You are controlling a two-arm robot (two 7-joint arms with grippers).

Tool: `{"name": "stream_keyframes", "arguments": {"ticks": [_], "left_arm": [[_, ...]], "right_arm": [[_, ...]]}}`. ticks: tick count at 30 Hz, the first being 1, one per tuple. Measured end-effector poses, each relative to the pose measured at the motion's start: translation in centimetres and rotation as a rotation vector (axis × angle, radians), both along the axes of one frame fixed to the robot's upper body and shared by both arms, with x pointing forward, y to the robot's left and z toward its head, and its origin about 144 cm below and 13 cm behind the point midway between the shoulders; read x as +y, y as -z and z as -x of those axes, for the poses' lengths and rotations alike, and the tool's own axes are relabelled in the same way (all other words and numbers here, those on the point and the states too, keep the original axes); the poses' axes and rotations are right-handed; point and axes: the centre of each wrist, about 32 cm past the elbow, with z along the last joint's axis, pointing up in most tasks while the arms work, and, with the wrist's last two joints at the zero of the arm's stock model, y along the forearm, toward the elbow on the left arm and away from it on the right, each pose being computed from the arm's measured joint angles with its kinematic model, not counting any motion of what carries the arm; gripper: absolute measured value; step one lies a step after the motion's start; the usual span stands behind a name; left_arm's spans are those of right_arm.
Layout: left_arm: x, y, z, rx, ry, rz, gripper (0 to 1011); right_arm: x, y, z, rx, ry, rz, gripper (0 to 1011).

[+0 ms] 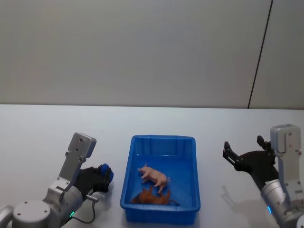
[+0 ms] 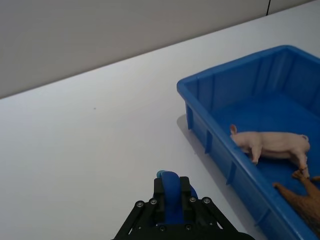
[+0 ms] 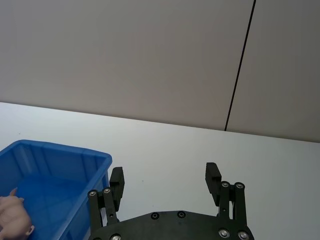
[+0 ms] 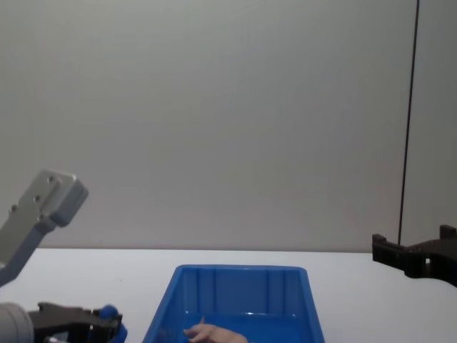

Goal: Pick up the two dolls from the table and place them into the box.

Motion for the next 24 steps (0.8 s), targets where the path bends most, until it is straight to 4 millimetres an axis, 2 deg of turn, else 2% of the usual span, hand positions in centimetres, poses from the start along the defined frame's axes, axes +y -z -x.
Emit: {"name": "stream_keyframes", "arguments": {"ticks": [14,24], "left_arm": [[-0.5,-2.5,0.3,-0.17,0.086,0.007,106],[-1.0,-3.9,-0.3,-0.308,0.209,0.066,60]], "right_arm": [[0.0,0.0,0.0,0.0,0.0,0.0,1001],[0.0,0.0,0.0,0.0,0.0,0.0,1001]]}}
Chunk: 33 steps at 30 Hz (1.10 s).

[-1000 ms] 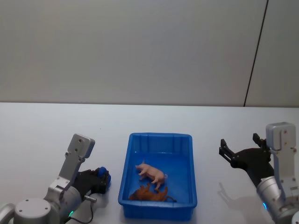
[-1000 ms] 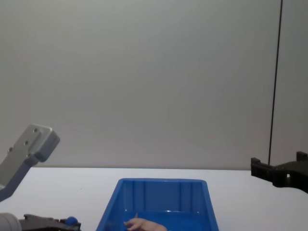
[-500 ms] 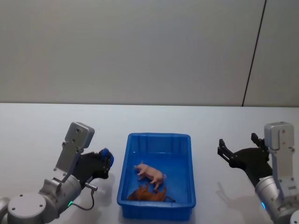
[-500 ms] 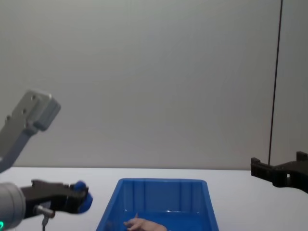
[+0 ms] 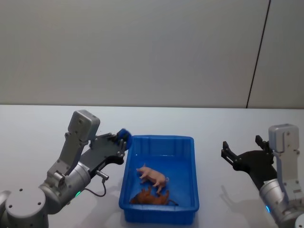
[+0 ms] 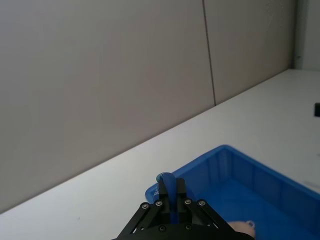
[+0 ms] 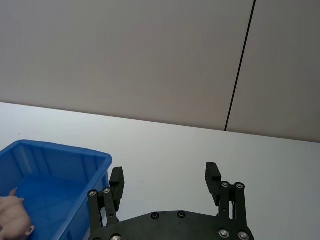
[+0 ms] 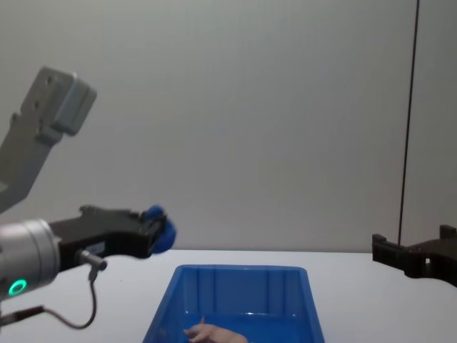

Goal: Pick up the two dolls from the table and place them into the box.

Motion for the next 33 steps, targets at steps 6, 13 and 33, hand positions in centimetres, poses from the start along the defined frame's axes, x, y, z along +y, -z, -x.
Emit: {"name": "stream_keyframes", "arguments": {"ticks": [6,13,33], "left_arm": [[-0.3,-0.3,-0.6,-0.05,0.084,0.04,59],[-0.7,-0.5,-1.3,-0.082,0.174,0.076,84],[-2.4,-0.5,-3.7,-0.123,0.436,0.144,717]], "right_arm": [[0.0,0.0,0.0,0.0,0.0,0.0,1001],[0.0,0.0,0.0,0.0,0.0,0.0,1001],[0.0,0.0,0.0,0.0,0.0,0.0,1001]]}}
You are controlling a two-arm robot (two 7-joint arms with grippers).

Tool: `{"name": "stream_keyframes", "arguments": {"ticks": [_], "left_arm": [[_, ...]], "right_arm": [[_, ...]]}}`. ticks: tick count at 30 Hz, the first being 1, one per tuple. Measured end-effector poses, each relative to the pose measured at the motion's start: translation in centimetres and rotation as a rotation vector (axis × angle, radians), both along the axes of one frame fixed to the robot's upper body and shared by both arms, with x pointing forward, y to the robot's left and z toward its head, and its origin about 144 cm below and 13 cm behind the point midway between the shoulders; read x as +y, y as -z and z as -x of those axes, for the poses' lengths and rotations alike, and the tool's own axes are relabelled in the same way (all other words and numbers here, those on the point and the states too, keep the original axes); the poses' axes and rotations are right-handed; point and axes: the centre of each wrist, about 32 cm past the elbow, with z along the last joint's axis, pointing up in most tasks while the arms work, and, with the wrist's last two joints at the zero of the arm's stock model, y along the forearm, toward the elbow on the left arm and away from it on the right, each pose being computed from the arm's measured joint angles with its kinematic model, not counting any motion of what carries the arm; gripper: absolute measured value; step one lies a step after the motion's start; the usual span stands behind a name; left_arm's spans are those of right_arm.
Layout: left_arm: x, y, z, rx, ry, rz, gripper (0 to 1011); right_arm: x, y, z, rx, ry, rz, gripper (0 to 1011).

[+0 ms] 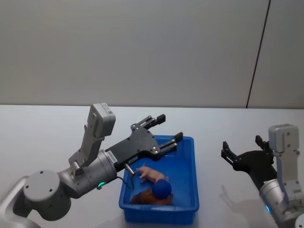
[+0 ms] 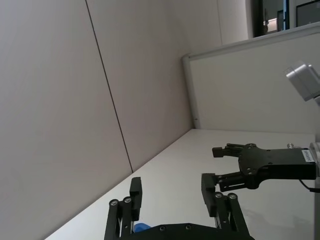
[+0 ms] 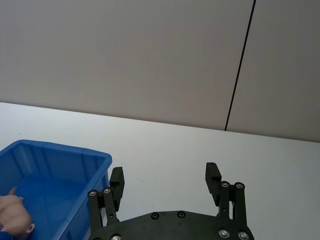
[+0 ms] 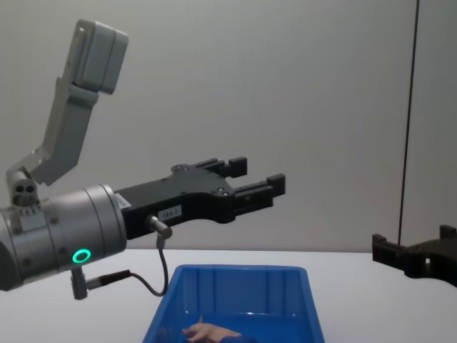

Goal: Pick up the two dolls from the table and place them into the box.

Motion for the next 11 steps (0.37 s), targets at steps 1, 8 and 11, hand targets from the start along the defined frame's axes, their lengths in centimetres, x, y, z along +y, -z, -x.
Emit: {"name": "stream_keyframes", "arguments": {"ticks": [1,8,11], "left_arm": [[-0.07,0.0,-0.08,-0.002,0.009,0.002,731],[-0.29,0.01,-0.33,-0.006,0.035,0.007,939],[-0.36,0.01,-0.41,-0.008,0.044,0.009,1001]], "right_arm": [[0.0,0.0,0.0,0.0,0.0,0.0,1001],[0.0,0.0,0.0,0.0,0.0,0.0,1001],[0.0,0.0,0.0,0.0,0.0,0.0,1001]]}}
